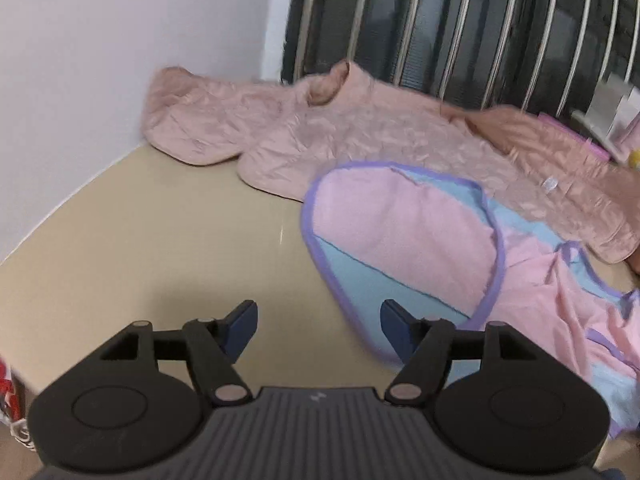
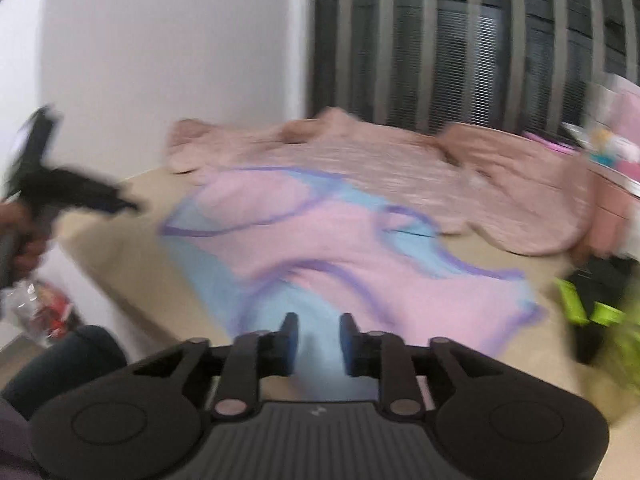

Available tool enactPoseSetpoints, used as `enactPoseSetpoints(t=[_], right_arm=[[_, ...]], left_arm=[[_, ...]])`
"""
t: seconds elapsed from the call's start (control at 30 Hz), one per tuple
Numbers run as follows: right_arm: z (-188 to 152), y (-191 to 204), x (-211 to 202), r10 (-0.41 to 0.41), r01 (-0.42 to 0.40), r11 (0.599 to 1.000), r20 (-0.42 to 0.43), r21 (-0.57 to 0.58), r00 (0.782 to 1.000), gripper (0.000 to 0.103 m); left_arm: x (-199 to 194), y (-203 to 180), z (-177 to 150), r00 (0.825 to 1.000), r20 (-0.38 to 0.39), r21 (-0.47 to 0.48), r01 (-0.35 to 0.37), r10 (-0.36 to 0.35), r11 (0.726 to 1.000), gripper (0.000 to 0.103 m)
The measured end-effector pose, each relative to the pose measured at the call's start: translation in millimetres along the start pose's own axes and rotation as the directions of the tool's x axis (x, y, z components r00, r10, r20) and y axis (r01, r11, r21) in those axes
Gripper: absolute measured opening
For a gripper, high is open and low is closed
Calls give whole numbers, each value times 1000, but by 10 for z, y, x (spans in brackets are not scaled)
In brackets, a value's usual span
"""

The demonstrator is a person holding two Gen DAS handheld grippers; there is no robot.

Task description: Fold clothes

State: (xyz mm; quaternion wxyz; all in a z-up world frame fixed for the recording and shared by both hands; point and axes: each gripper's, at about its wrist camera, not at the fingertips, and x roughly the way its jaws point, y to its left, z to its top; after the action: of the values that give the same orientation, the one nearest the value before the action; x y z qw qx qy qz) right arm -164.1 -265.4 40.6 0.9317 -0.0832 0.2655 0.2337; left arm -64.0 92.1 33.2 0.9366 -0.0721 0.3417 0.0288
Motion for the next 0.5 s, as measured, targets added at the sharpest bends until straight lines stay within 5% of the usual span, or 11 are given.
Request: enactPoseSetpoints(t=[0.17,0.4,0.5], right_arm=[[-2,523,290,-38,42,994,47,-100,998,26],[-72,574,374,-6,7,999,15,-48,1000,26],[-122,542,375,-13,13,999,4,-44,1000,26]], left_arm=[[404,-176,263,995,27,104,-95,92,990,69],[1000,202,686,994,-39,-105,-109,105,989,81],[1103,212,721,995,-23,-95,-100,98,991,83]])
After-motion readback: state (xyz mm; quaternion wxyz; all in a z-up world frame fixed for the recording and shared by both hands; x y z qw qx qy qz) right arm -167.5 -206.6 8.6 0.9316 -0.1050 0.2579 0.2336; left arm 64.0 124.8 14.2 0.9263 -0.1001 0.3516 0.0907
